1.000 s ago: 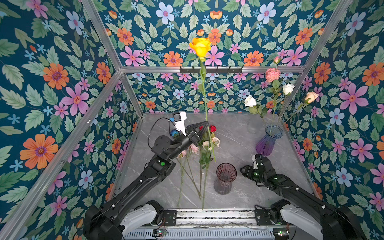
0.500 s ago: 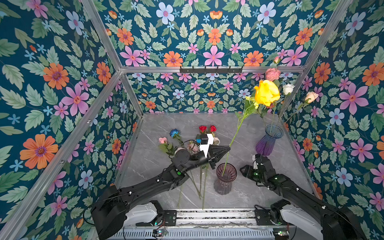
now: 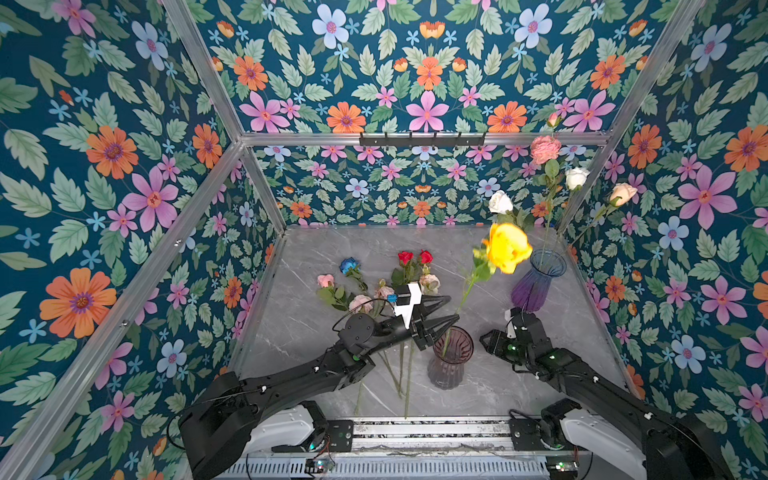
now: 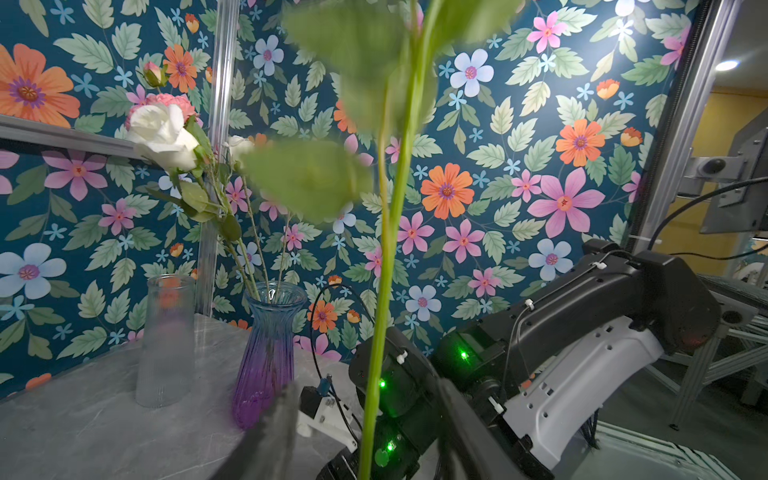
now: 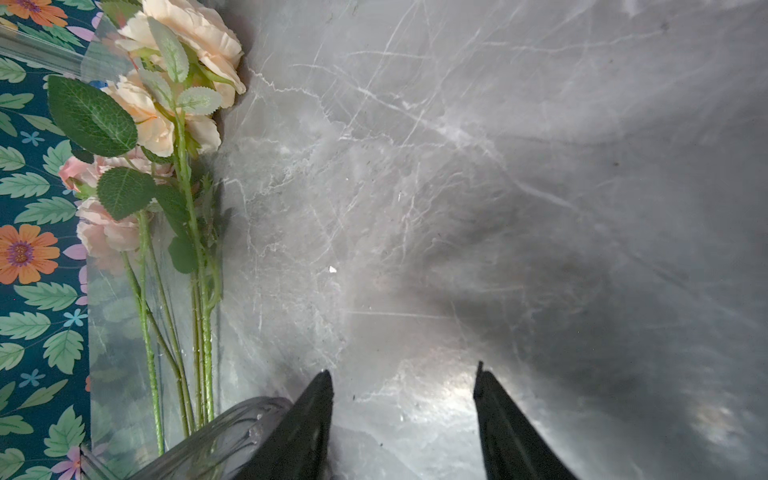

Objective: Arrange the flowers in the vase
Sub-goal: 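Carry the yellow rose over the ribbed vase and lower its stem inside, then open the left gripper and draw it back to the rose bunch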

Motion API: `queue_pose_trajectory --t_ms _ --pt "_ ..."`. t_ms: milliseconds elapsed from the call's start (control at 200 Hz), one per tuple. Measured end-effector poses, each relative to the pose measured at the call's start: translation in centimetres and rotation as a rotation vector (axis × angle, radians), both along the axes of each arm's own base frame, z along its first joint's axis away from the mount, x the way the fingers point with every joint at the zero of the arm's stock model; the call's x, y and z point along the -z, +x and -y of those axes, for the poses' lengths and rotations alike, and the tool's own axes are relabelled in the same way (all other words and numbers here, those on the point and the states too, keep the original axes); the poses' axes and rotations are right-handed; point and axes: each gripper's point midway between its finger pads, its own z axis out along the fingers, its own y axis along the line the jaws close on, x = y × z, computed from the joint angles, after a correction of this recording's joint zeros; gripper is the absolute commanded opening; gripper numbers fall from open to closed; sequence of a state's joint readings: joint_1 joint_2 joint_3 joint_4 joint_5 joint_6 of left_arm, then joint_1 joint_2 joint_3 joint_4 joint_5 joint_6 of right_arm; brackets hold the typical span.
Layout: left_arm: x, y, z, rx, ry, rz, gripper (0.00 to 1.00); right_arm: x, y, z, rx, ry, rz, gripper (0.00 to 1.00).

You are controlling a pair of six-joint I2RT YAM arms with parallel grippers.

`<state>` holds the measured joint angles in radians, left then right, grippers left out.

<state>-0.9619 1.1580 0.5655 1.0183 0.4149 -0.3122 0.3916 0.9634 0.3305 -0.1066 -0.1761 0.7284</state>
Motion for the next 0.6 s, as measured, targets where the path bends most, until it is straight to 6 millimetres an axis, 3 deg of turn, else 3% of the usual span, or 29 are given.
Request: queue_pose_trajectory --t_ms 290,445,545,600 --pt "1.9 -0.2 -1.4 -0.034 0.07 -0.067 0.67 0.0 0.0 0.0 0.0 -0.001 0.0 0.57" --pt "2.9 -0.2 -4.8 -0.135 0.07 -0.168 0.65 -0.3 0.3 -0.1 0.0 -0.003 -0.006 0.56" --pt "3.2 1.0 -7.6 -0.267 0.058 -0.285 0.58 -2.0 0.8 -0.5 -0.007 0.02 0.03 0.56" --pt "4.3 1.8 -9.2 -0.35 0.072 -0.382 0.57 -2.7 0.8 -0.5 -0.009 0.031 0.057 0.56"
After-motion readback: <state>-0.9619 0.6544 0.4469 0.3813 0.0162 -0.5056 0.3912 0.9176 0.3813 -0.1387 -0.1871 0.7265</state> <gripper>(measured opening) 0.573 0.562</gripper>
